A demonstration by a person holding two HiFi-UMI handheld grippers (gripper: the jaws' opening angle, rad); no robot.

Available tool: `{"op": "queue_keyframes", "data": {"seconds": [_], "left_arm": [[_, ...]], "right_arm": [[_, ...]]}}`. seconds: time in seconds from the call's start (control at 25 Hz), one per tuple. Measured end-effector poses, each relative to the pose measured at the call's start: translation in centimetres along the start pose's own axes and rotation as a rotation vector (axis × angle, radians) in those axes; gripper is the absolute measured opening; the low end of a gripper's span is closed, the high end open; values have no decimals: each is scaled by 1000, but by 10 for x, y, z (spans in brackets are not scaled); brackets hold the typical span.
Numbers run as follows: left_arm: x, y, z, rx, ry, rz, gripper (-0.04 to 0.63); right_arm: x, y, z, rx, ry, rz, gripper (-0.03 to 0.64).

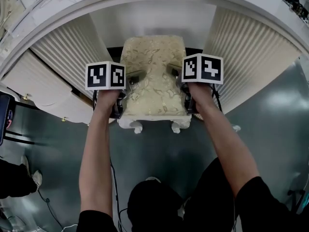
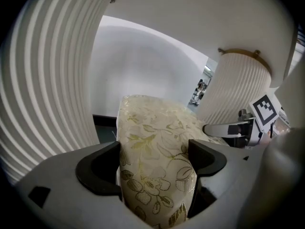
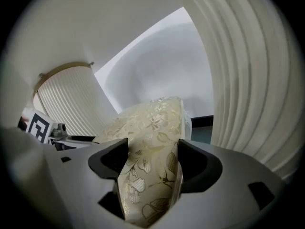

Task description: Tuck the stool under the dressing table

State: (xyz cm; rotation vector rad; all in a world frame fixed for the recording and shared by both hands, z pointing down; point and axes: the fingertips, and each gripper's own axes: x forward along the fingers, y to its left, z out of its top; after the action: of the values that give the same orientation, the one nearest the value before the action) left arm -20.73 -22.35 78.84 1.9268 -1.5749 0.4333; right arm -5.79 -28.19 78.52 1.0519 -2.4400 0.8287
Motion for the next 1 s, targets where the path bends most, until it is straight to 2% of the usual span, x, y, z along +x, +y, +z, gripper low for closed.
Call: {"op": "queue_keyframes", "data": {"seconds": [0.4,0.56,0.64,0.72,0.8,0.88,0.96,1.0], "left_arm": [[1,-2,5,-5,7,-18,448],[-5,2,10,0,-57,18,448],[-14,-3,16,55,-105,62,445],[-24,-14,23,112,-144,74,445],[-35,-25,30,134,-174,64,445],[-47,-32,34,146,-215,75,445],[-59,-36,34,163,-272,121,435],[-65,-38,33,175,-302,150,388]], "right_arm": [[-3,-2,4,26,-4,-11,319],[-1,-3,4,34,-26,17,319],[-7,-3,3,26,-38,19,319],[-16,-1,4,-19,-53,4,319],[-25,5,8,-103,-76,-5,319],[-34,15,14,-215,-125,4,318],[-43,27,23,-356,-203,24,318],[-49,34,27,-434,-247,27,315]]}}
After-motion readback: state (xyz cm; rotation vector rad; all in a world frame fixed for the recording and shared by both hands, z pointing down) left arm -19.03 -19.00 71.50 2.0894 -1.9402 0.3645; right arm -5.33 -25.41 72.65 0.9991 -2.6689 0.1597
